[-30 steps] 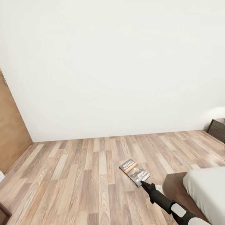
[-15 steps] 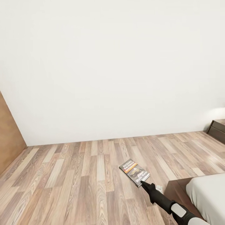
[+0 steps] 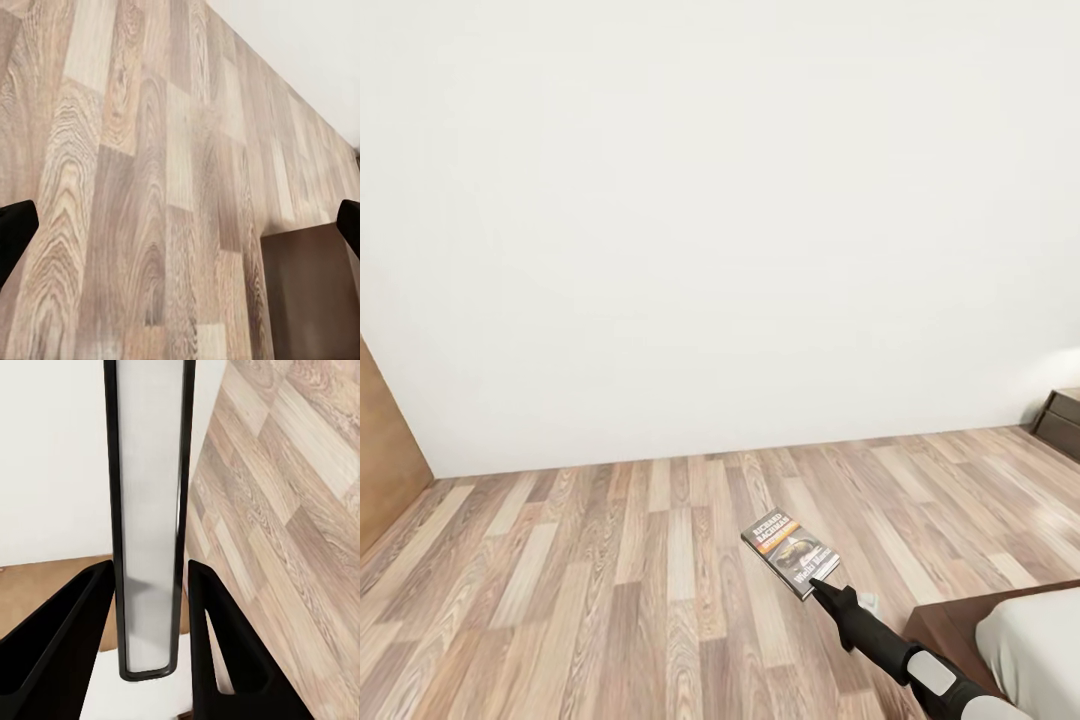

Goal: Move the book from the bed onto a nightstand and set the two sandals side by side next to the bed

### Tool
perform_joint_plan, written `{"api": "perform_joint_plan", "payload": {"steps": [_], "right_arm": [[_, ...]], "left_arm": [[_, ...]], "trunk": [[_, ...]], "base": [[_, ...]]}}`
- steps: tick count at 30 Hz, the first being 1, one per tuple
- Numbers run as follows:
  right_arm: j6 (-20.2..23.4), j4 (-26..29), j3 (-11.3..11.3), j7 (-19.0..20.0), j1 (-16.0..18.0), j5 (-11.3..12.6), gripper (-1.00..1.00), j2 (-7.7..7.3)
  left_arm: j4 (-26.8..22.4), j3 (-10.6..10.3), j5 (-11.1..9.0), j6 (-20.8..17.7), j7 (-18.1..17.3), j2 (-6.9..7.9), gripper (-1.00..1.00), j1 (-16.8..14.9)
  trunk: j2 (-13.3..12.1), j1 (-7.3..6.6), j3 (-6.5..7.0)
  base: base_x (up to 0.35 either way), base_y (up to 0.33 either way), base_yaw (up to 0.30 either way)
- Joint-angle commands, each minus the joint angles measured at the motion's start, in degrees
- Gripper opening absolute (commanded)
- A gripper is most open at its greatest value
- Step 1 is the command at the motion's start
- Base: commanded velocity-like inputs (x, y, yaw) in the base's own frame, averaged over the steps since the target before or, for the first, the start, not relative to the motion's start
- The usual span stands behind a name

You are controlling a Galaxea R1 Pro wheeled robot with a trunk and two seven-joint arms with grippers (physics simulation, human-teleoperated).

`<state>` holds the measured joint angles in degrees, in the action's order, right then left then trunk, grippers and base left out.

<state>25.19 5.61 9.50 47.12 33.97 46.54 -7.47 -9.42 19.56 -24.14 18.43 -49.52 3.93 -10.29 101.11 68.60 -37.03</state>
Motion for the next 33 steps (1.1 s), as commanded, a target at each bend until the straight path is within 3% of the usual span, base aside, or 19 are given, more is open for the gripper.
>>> {"api": "perform_joint_plan", "payload": {"steps": [1, 33], "right_arm": [[0.56, 0.01, 0.70, 0.08, 0.04, 0.04, -1.00, 0.00], [0.56, 0.01, 0.70, 0.08, 0.04, 0.04, -1.00, 0.00]], "left_arm": [[0.10, -0.22, -0.32, 0.29, -0.15, 0.02, 1.00, -0.05], [0.10, -0.22, -0.39, 0.29, -0.02, 0.02, 1.00, -0.03]], "trunk": [[0.02, 0.02, -0.05], [0.02, 0.02, -0.05]], "base": [[0.217, 0.060, -0.033], [0.217, 0.056, -0.092]]}}
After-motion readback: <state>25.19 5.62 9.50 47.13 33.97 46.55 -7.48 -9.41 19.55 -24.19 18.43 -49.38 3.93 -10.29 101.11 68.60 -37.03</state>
